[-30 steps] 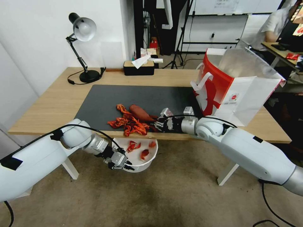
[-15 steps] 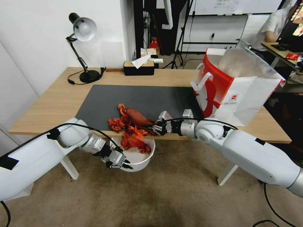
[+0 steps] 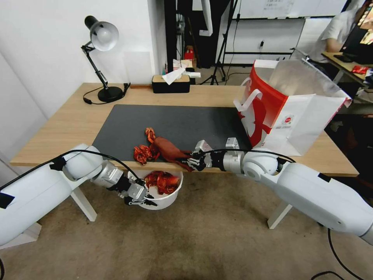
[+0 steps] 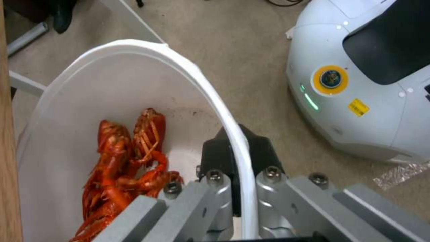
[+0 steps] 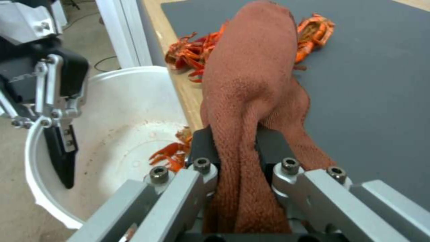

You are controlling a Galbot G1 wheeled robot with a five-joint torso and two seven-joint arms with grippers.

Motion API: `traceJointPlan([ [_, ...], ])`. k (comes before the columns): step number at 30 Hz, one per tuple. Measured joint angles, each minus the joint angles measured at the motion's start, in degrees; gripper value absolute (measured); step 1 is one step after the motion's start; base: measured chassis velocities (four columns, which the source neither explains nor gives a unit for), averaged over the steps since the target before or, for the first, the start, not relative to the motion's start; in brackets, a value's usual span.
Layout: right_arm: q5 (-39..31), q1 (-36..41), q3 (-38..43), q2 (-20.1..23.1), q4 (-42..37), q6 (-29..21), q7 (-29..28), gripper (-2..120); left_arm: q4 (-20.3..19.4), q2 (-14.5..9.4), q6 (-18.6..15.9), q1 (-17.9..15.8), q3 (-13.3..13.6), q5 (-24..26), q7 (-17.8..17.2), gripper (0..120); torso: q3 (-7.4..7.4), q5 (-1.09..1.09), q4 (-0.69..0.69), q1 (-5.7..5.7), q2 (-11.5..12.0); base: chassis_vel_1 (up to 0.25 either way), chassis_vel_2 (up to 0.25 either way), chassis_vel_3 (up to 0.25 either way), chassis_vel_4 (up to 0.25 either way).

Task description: Sweep shrimp from table into container with towel, then put container into takeout bag.

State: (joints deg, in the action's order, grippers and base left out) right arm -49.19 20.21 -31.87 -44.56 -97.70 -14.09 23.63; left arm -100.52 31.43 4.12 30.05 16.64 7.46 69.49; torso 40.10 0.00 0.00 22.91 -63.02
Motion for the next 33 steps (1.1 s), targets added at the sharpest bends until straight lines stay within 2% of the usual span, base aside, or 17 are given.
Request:
traceJointPlan([
  [6, -0.08, 0.08, 0.11, 0.36, -0.90, -0.32, 0.00, 8, -0.09, -0.02, 0.01, 0.55, -0.51, 0.01, 0.09, 0, 0.00, 0.00, 0.00, 0.00, 0.00, 0.000, 0.000, 0.000, 0.000],
  [20, -2.26, 0.31, 7.77, 1.53, -0.12, 0.22, 0.46, 8, 0.05, 0.00, 0.12, 1.50, -1.63, -0.17, 0.55, 0, 0.00, 0.01, -0.01, 0.00, 0.00, 0.000, 0.000, 0.000, 0.000],
  [27, -2.50, -5.41, 4.84, -2.25, 7.99, 1.77, -0.60, 8, -0.18, -0.25, 0.33, 2.11, -2.29, -0.23, 0.85, 0, 0.01, 0.01, 0.00, 0.00, 0.00, 0.000, 0.000, 0.000, 0.000],
  [28, -2.48, -8.21, 2.53, -4.04, 11.60, 2.69, -1.83, 8, -0.40, -0.50, 0.47, 2.48, -2.60, -0.23, 0.91, 0, 0.01, -0.01, 0.01, 0.01, 0.00, 0.000, 0.000, 0.000, 0.000],
  [30, -2.52, -9.35, 1.47, -4.81, 12.88, 2.90, -2.47, 8, -0.51, -0.61, 0.53, 2.64, -2.73, -0.21, 0.94, 0, 0.02, -0.01, 0.01, 0.01, 0.00, 0.000, 0.000, 0.000, 0.000],
  [32, -2.69, -14.84, -3.99, -8.99, 19.15, 5.10, -4.22, 8, -0.98, -1.32, 0.89, 3.99, -4.03, -0.19, 1.21, 0, 0.01, -0.01, -0.01, 0.01, 0.00, 0.000, 0.000, 0.000, 0.000],
  [33, -2.69, -14.84, -3.99, -8.99, 19.15, 5.10, -4.22, 8, -0.98, -1.32, 0.89, 3.99, -4.03, -0.19, 1.21, 0, 0.01, -0.01, -0.01, 0.01, 0.00, 0.000, 0.000, 0.000, 0.000],
])
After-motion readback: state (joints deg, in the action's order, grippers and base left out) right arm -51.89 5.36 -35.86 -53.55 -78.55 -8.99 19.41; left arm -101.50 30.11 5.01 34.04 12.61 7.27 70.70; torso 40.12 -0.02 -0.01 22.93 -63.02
